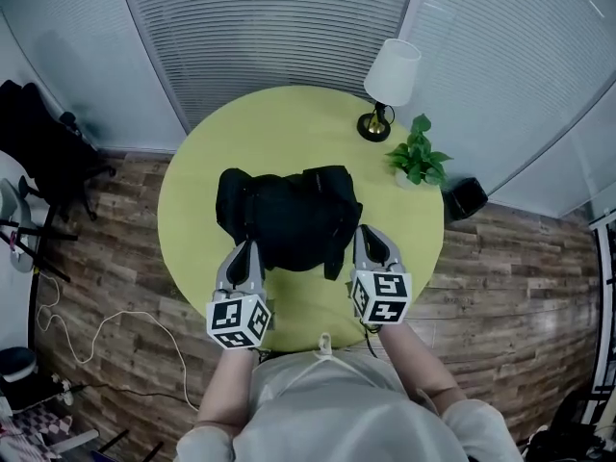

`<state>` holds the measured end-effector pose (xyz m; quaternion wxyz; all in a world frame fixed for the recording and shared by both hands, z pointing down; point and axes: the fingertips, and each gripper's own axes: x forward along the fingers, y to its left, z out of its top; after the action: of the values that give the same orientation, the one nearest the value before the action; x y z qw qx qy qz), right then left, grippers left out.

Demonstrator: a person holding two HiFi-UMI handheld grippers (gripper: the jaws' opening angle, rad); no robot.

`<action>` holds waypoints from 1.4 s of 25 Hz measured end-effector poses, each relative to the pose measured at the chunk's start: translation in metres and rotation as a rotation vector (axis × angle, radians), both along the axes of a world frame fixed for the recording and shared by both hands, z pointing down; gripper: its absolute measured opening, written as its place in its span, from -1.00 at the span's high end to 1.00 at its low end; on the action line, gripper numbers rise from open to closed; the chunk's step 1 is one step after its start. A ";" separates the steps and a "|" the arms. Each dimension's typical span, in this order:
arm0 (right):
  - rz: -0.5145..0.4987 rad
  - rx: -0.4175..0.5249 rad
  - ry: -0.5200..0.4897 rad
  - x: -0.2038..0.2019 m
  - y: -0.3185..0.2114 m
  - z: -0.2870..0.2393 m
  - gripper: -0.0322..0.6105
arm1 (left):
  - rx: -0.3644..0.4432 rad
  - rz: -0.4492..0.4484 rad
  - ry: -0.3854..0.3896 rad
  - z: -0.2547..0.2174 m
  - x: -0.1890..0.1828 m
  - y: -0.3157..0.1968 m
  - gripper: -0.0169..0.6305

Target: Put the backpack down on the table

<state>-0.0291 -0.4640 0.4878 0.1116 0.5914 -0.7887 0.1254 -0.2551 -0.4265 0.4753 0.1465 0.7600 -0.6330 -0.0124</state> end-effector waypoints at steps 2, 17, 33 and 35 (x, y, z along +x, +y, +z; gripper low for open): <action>0.005 0.029 -0.002 0.001 0.004 -0.008 0.90 | 0.014 0.004 0.004 -0.007 0.000 0.004 0.92; -0.135 0.095 0.007 -0.024 0.025 -0.025 0.90 | 0.040 0.041 -0.074 -0.028 0.005 0.019 0.93; -0.131 0.090 0.000 -0.032 0.035 -0.018 0.90 | 0.024 0.071 -0.137 -0.021 0.009 0.029 0.93; -0.130 0.088 -0.004 -0.033 0.036 -0.018 0.90 | 0.029 0.082 -0.143 -0.023 0.012 0.030 0.93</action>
<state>-0.0617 -0.4279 0.4701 0.0918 0.5429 -0.8305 0.0844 -0.2433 -0.3965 0.4527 0.0903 0.7863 -0.6099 0.0390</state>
